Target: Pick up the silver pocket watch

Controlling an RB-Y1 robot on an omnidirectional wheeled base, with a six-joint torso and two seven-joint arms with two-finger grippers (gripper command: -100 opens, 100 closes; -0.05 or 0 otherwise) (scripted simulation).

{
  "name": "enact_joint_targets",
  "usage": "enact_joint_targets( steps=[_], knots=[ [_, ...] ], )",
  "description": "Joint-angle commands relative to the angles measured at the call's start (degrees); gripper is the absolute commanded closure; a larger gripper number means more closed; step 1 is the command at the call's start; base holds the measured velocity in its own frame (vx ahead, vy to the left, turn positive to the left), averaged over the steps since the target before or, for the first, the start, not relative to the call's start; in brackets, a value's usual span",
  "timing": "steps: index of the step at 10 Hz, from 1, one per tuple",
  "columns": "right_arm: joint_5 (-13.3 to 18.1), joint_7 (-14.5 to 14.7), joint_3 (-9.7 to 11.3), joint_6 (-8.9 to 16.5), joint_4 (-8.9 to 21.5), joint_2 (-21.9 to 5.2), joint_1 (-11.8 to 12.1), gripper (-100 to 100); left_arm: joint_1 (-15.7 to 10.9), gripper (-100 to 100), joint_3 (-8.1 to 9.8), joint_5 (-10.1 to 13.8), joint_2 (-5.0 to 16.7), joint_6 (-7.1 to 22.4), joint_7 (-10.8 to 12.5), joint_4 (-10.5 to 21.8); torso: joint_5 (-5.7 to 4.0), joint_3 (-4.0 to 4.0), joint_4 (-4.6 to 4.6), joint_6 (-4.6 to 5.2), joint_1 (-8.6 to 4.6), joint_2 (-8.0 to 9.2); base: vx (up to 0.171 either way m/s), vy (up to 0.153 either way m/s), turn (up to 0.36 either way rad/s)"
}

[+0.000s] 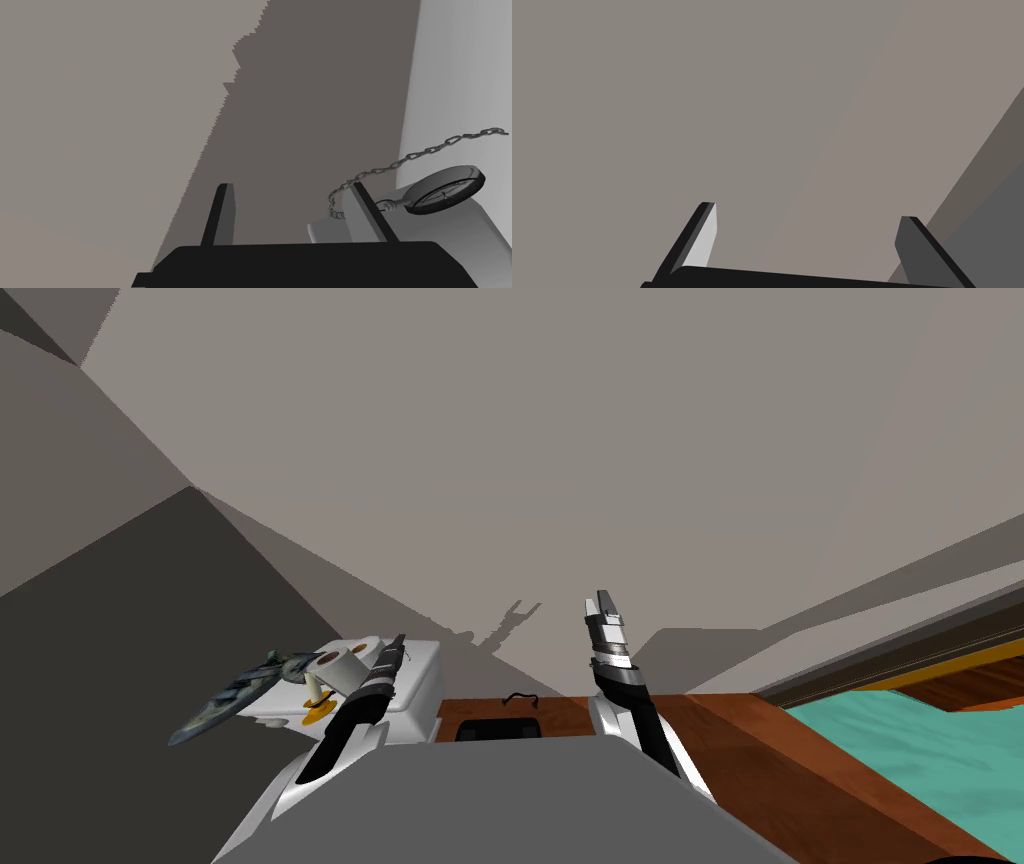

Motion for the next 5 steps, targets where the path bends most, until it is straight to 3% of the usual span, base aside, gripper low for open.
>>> enact_joint_targets(
  steps=[1,4,5],
  knots=[
    [0.0,0.0,0.0,0.0,0.0,0.0,0.0,0,0.0,100,0.0,0.0,0.0,0.0,0.0,0.0,0.0,0.0,0.0,0.0,0.0,0.0,0.0,0.0,0.0],
    [0.0,0.0,0.0,0.0,0.0,0.0,0.0,0,-0.06,100,-0.04,0.05,-0.03,-0.01,0.08,-0.06,-0.01,-0.03,-0.04,-0.02,-0.04,-0.01,0.0,0.0,0.0],
    [0.0,0.0,0.0,0.0,0.0,0.0,0.0,0,-0.06,0,-0.04,0.04,-0.03,-0.01,0.08,-0.06,-0.01,-0.03,-0.04,-0.02,-0.04,-0.01,0.0,0.0,0.0]
  ],
)
